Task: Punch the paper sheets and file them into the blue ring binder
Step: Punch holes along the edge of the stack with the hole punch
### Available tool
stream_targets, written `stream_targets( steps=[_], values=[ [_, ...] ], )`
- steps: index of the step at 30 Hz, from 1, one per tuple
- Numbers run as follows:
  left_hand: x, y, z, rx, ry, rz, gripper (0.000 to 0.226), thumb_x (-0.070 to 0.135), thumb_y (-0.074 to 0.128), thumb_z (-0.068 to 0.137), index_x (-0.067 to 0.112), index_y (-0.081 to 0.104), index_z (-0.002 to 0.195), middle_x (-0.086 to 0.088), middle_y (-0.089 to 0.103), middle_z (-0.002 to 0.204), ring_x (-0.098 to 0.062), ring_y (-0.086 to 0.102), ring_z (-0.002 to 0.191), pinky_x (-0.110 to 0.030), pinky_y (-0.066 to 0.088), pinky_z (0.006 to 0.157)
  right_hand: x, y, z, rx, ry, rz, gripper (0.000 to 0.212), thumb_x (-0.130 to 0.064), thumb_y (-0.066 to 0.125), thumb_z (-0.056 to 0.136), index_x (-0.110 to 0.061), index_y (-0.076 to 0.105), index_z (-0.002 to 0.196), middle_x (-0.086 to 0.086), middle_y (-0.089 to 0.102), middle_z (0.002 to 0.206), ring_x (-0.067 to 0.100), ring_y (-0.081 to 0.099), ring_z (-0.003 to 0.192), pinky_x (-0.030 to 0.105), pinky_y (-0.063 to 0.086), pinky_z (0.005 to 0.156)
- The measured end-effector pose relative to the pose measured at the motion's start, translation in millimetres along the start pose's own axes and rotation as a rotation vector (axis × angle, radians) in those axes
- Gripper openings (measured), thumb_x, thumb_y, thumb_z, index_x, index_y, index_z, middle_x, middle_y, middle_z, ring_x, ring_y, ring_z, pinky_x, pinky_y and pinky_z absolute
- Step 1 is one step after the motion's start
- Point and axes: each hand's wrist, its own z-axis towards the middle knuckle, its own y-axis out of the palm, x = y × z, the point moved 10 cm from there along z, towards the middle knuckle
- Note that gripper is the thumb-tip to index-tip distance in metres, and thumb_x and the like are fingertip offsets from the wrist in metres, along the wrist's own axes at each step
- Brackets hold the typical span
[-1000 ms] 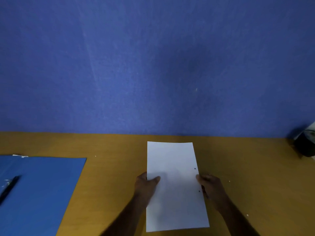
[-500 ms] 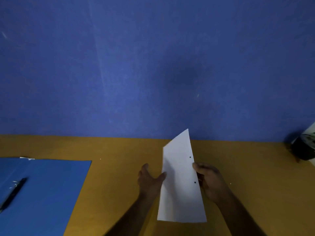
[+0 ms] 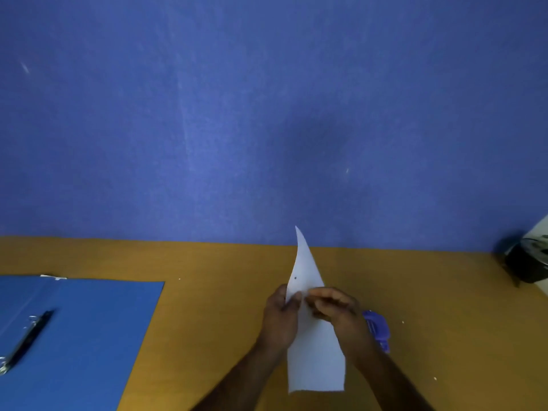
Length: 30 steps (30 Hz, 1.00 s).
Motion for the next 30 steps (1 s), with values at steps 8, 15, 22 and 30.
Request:
stream_targets(
  steps=[8,15,22,30],
  values=[
    [-6.4,-6.1,5.2,-0.054,-0.005,-0.053,0.016,0.016,0.055,0.097,0.014,0.065,0.109,-0.004,0.072,0.107,-0.019,0.067,0.100,-0.037,0.055,0.088,112.0,-43.4,-18.0,0.120,0.486,0.100,0.035,-0.013,0.070,0.083,-0.009,0.058,0.116,0.009,0.064,0.104,0.029,0.059,0.097,0.034,0.047,0.076],
    [-28.2,-22.9,18.2,0.079,-0.044,-0.110,0.024,0.017,0.059,0.096,0.013,0.065,0.118,0.000,0.072,0.111,-0.019,0.067,0.104,-0.038,0.055,0.091,143.2,-62.2,-28.1,0.128,0.584,0.201,0.026,-0.001,0.065,0.083,0.000,0.066,0.108,0.018,0.071,0.108,0.041,0.062,0.106,0.048,0.052,0.083],
    [-98.4,-9.9,27.5,-0.017,-0.204,0.563,0.044,0.023,0.050,0.097,0.010,0.049,0.139,-0.009,0.053,0.142,-0.027,0.053,0.126,-0.040,0.041,0.107,155.7,-106.7,-30.1,0.277,0.553,-0.324,0.006,-0.003,0.077,0.075,-0.006,0.072,0.076,0.019,0.073,0.083,0.030,0.068,0.072,0.044,0.056,0.077],
    [-121.8,-3.7,21.2,-0.010,-0.269,0.563,0.038,0.007,0.059,0.085,0.015,0.063,0.122,-0.003,0.069,0.120,-0.014,0.061,0.090,-0.023,0.047,0.073,148.0,-127.0,-49.5,0.363,0.590,-0.582,0.035,-0.017,0.084,0.067,-0.031,0.053,0.059,0.000,0.063,0.070,0.020,0.059,0.071,0.025,0.040,0.068]
  ],
)
